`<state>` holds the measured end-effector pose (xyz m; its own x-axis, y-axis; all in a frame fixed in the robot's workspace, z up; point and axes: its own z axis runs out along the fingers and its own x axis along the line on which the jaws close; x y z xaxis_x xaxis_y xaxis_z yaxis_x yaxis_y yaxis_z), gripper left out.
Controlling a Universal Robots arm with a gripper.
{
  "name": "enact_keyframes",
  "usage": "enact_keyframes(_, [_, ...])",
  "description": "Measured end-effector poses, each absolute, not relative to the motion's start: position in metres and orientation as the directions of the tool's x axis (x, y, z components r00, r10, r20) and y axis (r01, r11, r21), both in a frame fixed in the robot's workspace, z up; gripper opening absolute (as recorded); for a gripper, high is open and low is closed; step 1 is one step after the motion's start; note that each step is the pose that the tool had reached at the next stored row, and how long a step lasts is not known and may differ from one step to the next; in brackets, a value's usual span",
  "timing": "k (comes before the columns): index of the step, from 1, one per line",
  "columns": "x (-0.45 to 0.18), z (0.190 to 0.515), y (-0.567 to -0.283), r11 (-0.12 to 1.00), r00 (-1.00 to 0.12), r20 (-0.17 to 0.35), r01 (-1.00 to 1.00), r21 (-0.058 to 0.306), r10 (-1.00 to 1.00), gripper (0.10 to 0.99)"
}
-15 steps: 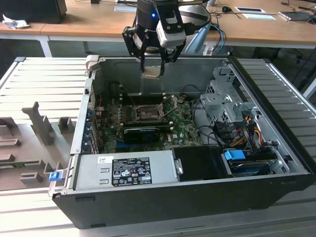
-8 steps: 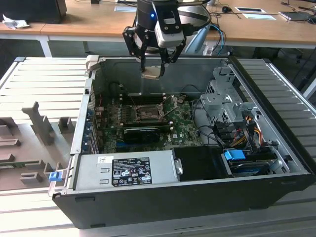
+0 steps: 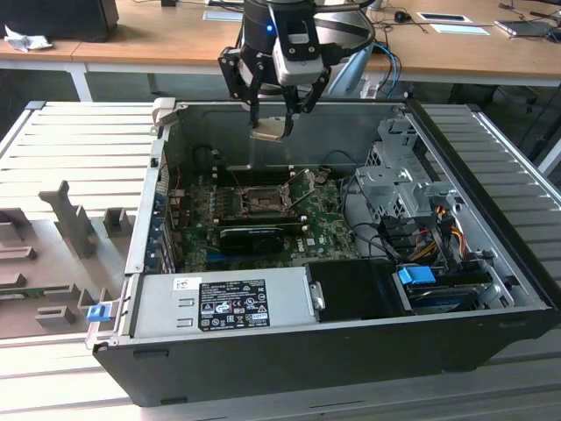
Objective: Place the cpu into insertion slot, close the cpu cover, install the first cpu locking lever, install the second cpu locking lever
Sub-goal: 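Place the cpu into insertion slot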
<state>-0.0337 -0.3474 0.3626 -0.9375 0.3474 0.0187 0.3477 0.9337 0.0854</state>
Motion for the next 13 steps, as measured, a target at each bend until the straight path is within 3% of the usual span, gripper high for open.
enact_keyframes(13, [-0.0338,0.3618,-0.3473,0.907,-0.911,0.019,0.411,0.085,0.411,0.525])
